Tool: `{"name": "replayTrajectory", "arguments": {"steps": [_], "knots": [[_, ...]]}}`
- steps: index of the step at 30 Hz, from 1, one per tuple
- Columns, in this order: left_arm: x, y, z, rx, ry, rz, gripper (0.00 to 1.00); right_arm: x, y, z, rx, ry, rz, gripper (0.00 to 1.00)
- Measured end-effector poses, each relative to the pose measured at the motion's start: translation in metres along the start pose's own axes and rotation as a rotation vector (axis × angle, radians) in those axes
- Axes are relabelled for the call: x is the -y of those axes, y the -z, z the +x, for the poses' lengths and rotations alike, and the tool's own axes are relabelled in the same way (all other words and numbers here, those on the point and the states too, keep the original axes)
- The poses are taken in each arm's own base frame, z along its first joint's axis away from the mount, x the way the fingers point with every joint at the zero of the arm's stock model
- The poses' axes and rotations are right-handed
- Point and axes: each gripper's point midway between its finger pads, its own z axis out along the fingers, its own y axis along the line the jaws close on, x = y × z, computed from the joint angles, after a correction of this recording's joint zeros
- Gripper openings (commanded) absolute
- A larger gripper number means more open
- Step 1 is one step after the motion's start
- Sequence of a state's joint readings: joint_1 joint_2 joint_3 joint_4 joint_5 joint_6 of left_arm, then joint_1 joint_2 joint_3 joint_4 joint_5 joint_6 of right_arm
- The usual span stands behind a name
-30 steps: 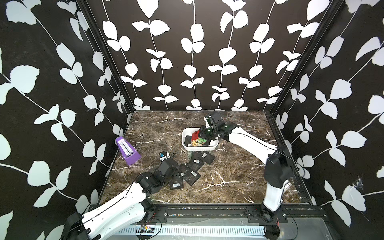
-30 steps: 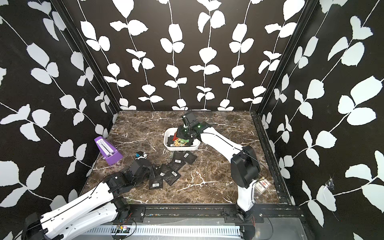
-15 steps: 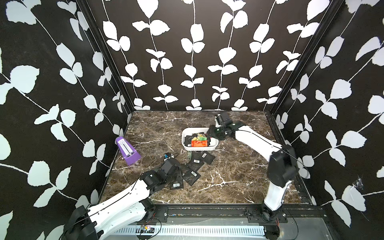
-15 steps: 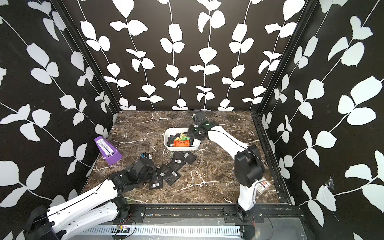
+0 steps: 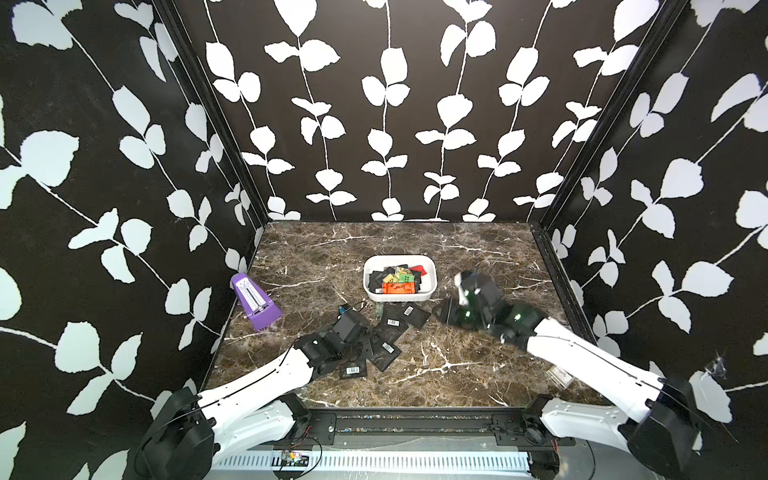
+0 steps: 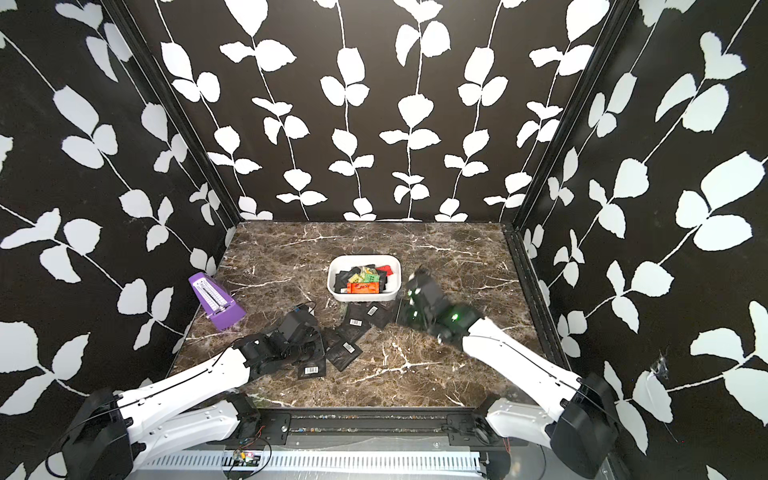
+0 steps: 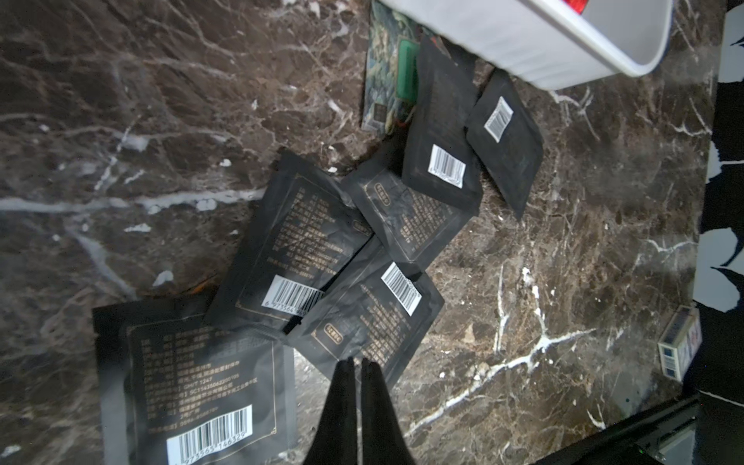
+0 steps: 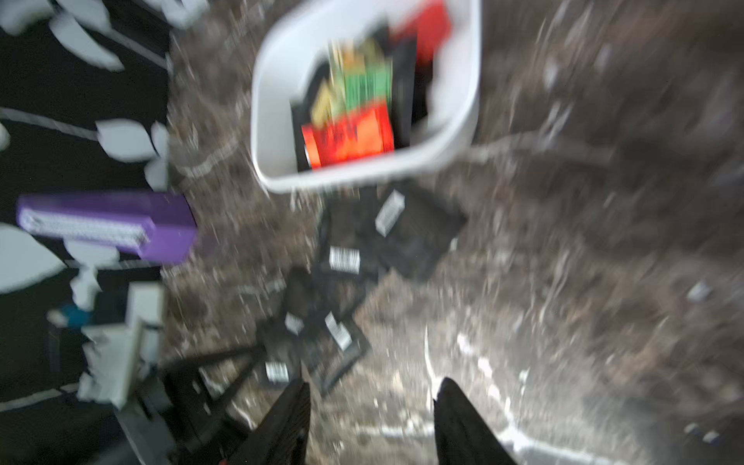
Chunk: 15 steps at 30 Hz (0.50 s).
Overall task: Put the tea bags into the storage box
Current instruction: Move the tea bag to the center of the board.
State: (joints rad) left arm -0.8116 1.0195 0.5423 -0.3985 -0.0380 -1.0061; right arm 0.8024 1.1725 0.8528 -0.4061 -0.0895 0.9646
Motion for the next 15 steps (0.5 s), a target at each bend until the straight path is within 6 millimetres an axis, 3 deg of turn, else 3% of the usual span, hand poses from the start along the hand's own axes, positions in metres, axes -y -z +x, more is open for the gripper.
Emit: {"name": "replayTrajectory", "arguments": {"steps": [5,9,15], "knots": [[0.002,-0.006,0.003,-0.010,0.021,0.020,0.00,-0.010,-0.028,0.051,-0.077,0.001,-0.016,0.52],[-0.002,-0.014,0.012,-0.048,0.041,0.017,0.00,-0.019,-0.056,0.070,-0.105,-0.003,-0.013,0.52],[-0.002,-0.020,0.019,-0.084,0.052,0.018,0.00,-0.013,-0.090,0.090,-0.149,-0.012,0.039,0.50]]}}
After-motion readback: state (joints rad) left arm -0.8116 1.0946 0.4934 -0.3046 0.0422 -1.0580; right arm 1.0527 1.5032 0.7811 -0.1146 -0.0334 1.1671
